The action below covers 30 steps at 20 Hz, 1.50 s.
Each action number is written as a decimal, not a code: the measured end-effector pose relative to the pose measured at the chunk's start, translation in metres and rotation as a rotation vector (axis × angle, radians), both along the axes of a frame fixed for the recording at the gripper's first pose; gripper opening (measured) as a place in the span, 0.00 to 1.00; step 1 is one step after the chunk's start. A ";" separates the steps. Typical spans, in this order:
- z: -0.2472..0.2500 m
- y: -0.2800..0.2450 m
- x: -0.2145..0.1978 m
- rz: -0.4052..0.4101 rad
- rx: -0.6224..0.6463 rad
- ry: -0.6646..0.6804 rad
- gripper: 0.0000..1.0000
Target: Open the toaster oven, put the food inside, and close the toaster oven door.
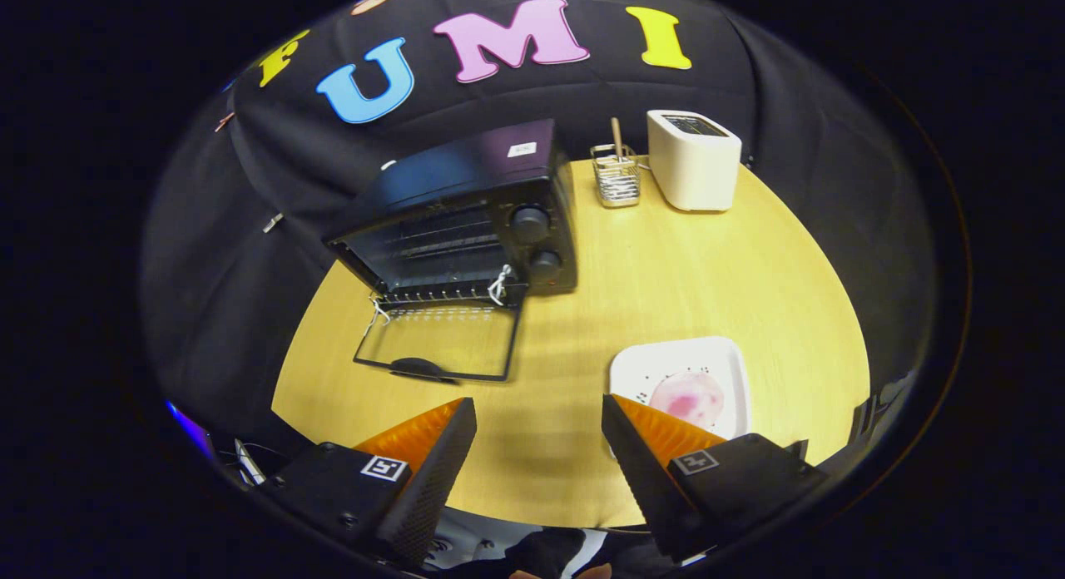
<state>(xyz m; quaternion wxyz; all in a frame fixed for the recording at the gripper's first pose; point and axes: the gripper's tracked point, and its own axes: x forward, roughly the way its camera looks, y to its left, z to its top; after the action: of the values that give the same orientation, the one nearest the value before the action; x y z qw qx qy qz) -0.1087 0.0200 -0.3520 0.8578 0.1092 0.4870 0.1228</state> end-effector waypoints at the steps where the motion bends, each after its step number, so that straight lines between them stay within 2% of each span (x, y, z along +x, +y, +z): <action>1: -0.005 -0.014 0.001 0.004 -0.012 0.012 0.99; 4: -0.019 -0.059 0.004 0.028 -0.056 0.059 0.99; 10: -0.065 -0.138 0.010 0.021 -0.118 0.188 0.99; 12: -0.081 -0.153 0.012 0.000 -0.102 0.245 0.94; 13: -0.090 -0.158 0.015 -0.013 -0.093 0.265 0.94; 14: -0.097 -0.165 0.018 -0.028 -0.092 0.280 0.86; 16: -0.114 -0.173 0.020 -0.037 -0.082 0.327 0.79; 24: -0.151 -0.181 0.020 0.039 -0.107 0.459 0.79; 27: -0.153 -0.181 0.025 0.060 -0.123 0.467 0.78; 28: -0.153 -0.184 0.023 0.068 -0.144 0.472 0.75; 30: -0.150 -0.181 0.025 0.081 -0.154 0.467 0.55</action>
<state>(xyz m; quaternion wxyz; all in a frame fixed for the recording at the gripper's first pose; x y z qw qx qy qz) -0.0832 -0.1606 -0.5024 0.7222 0.0492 0.6839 0.0910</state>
